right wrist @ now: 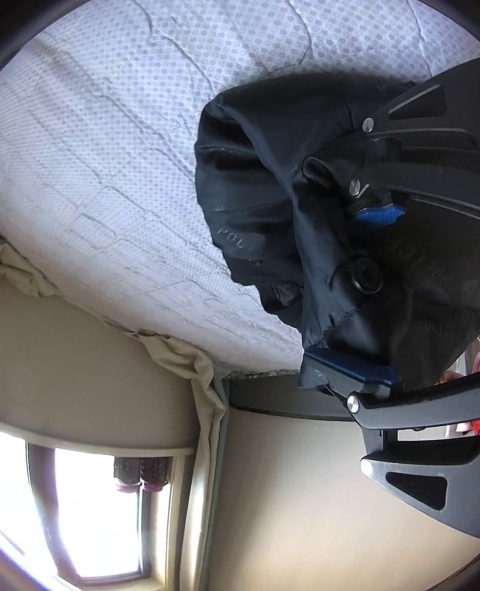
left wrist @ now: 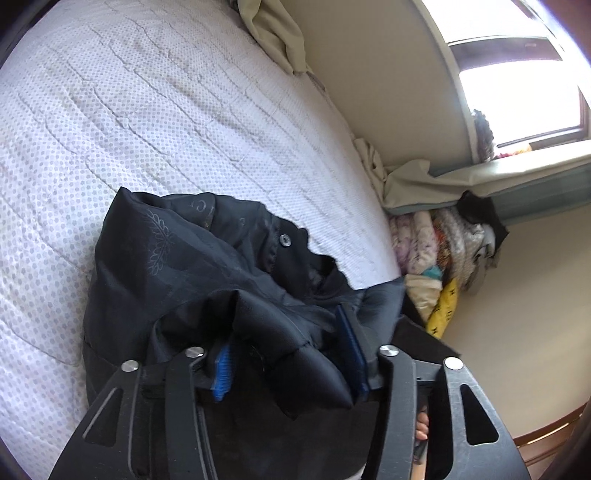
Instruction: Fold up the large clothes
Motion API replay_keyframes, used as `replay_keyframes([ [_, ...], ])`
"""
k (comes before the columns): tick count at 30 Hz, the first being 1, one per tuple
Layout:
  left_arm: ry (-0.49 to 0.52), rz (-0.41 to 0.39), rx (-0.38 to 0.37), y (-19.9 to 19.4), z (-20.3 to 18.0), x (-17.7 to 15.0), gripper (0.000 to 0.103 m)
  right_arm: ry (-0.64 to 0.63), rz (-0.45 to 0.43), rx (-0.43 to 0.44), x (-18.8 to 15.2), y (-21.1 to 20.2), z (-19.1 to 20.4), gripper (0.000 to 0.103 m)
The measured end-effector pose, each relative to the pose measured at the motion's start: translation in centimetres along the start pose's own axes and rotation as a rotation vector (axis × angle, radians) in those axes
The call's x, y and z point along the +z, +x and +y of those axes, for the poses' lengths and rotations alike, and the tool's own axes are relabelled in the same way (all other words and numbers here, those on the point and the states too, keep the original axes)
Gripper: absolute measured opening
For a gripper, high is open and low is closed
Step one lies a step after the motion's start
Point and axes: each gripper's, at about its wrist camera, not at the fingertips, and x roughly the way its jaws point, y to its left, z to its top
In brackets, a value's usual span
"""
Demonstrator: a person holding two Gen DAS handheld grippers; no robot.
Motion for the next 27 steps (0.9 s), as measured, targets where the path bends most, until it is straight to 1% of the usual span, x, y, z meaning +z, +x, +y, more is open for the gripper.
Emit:
replay_keyframes([
  [2,0.009,-0.017,-0.047,-1.2,-0.5,-0.3,0.072,-0.003,-0.007,0.0,-0.1,-0.2,0.2,0.058],
  [3,0.018,-0.028,-0.068,-1.9,-0.8,-0.5,0.075,-0.002,-0.011,0.001,-0.1,-0.4,0.2,0.058],
  [4,0.028,-0.039,-0.086,-2.6,-1.1,-0.6,0.083,0.0,-0.013,0.002,-0.1,-0.4,0.1,0.058],
  [5,0.044,-0.071,-0.097,-3.6,-1.5,-0.8,0.089,0.003,-0.018,0.002,0.0,-0.5,0.0,0.058],
  [8,0.099,-0.158,-0.082,-5.8,-2.4,-1.0,0.09,0.015,-0.04,0.01,0.0,-0.9,-0.1,0.059],
  [10,0.154,-0.201,-0.032,-6.6,-3.1,-1.2,0.09,0.008,-0.052,0.017,0.0,-1.2,0.2,0.06],
  [12,0.246,-0.248,0.082,-6.9,-4.3,-1.6,0.09,-0.041,-0.079,-0.001,-0.1,-2.1,1.1,0.061],
  [14,0.332,-0.277,0.187,-6.6,-5.4,-2.0,0.091,-0.113,-0.117,-0.026,-0.2,-3.0,2.5,0.064],
  [15,0.365,-0.28,0.224,-6.3,-5.8,-2.2,0.091,-0.142,-0.129,-0.036,-0.3,-3.4,3.0,0.065],
  [17,0.4,-0.271,0.269,-5.5,-6.0,-2.2,0.091,-0.219,-0.156,-0.085,-0.6,-4.4,4.2,0.067],
  [20,0.393,-0.215,0.276,-3.9,-5.6,-1.7,0.09,-0.322,-0.185,-0.189,-0.8,-5.2,5.1,0.07],
  [24,0.367,-0.142,0.312,-1.2,-3.9,-0.6,0.09,-0.397,-0.172,-0.315,-0.7,-5.3,4.8,0.071],
  [27,0.35,-0.091,0.341,0.6,-2.8,-0.1,0.09,-0.437,-0.139,-0.409,-0.7,-4.2,4.1,0.071],
])
